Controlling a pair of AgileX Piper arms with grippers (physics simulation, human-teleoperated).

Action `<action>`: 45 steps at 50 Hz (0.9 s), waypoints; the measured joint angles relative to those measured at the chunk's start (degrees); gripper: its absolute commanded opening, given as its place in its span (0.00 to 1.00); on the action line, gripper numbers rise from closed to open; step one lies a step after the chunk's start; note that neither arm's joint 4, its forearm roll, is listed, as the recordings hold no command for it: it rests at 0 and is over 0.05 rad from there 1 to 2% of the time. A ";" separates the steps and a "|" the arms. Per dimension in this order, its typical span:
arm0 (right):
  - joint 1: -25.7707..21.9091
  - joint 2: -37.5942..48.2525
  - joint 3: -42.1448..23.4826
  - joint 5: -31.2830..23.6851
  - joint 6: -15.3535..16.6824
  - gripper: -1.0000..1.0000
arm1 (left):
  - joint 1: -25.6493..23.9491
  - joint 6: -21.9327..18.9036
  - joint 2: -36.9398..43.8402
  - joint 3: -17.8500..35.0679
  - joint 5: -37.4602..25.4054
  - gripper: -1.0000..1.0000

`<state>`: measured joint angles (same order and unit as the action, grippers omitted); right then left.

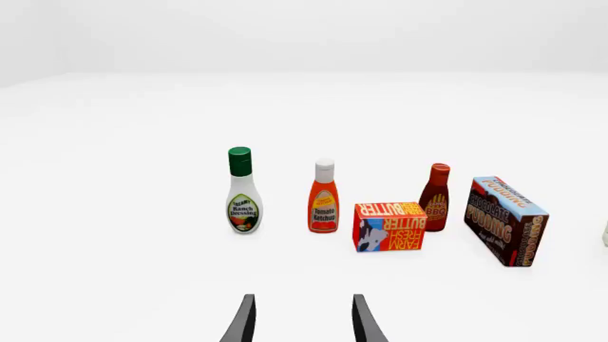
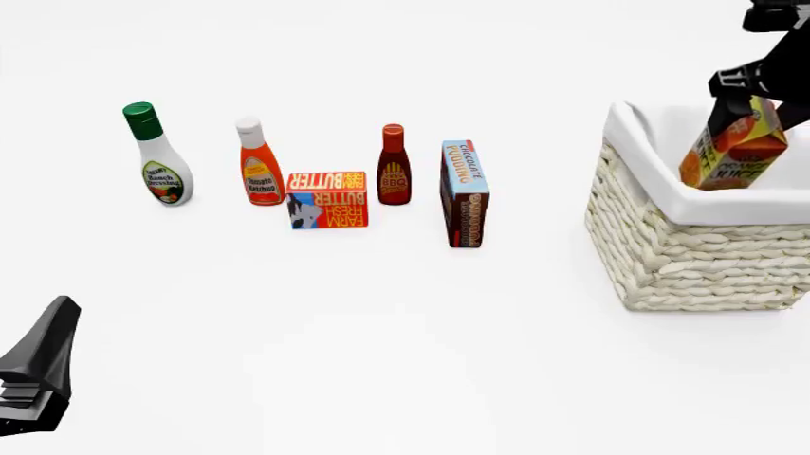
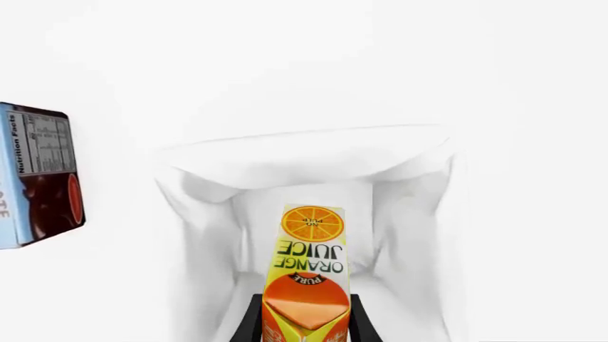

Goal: Pick the orange juice and place it in the basket.

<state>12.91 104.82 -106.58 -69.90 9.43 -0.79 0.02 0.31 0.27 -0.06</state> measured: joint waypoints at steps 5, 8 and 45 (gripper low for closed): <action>0.08 0.14 0.22 0.00 0.07 0.00 | 0.00 0.00 0.00 0.00 0.00 1.00; 0.13 0.26 0.33 0.00 0.10 0.00 | 0.00 0.00 0.00 0.00 0.00 1.00; 1.62 0.95 0.62 0.03 0.96 1.00 | 0.00 0.00 0.00 0.00 0.00 1.00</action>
<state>14.53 105.78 -105.96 -69.87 10.39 -0.79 0.02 0.31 0.27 -0.06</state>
